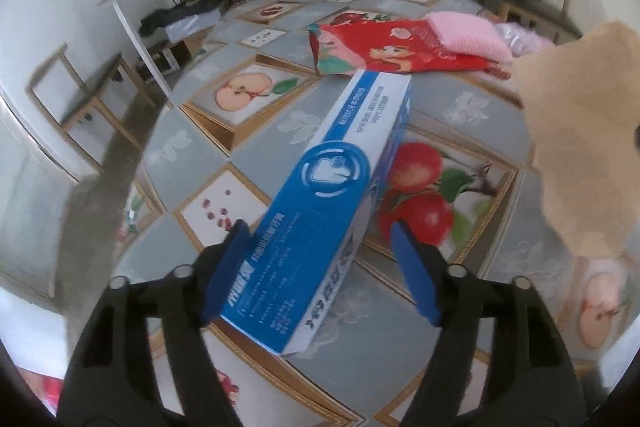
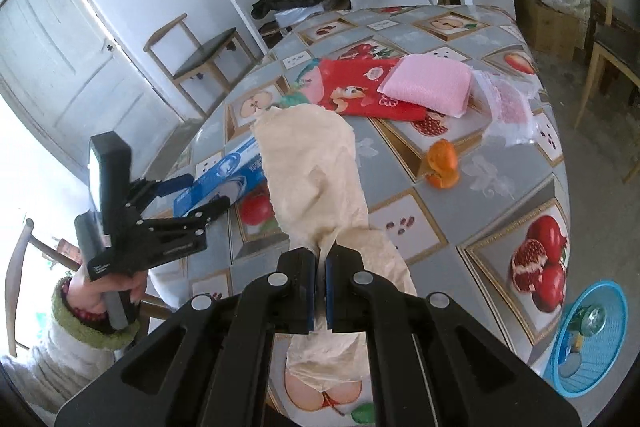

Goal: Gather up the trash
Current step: 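Lift the beige cloth with the right gripper while left holds the toothpaste box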

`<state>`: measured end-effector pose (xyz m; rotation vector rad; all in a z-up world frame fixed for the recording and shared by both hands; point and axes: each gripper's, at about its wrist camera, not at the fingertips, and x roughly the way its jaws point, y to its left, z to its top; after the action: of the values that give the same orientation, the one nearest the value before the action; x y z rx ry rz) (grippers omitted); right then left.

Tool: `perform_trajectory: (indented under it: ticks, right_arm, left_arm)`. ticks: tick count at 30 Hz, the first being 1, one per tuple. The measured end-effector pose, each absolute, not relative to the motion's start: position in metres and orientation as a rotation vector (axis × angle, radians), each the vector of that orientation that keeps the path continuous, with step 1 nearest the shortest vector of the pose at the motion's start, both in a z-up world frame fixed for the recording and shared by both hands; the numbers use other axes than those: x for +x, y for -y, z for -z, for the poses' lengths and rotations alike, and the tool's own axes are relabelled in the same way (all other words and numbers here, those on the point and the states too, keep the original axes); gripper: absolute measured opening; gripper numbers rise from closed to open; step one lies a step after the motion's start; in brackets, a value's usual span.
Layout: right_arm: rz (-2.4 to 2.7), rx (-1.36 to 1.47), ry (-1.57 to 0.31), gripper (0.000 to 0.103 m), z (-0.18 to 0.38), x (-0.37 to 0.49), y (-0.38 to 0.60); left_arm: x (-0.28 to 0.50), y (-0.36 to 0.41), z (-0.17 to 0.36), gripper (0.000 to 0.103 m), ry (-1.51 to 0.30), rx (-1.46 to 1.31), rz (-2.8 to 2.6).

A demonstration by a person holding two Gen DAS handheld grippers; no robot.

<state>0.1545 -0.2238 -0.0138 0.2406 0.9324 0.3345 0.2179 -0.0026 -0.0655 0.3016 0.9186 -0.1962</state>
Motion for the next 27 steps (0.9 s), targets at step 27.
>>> perform_trajectory:
  ticks: [27]
  right_arm:
    - [-0.338, 0.286, -0.97, 0.004, 0.025, 0.151, 0.218]
  left_arm:
    - [0.212, 0.013, 0.078, 0.042, -0.996, 0.47, 0.314]
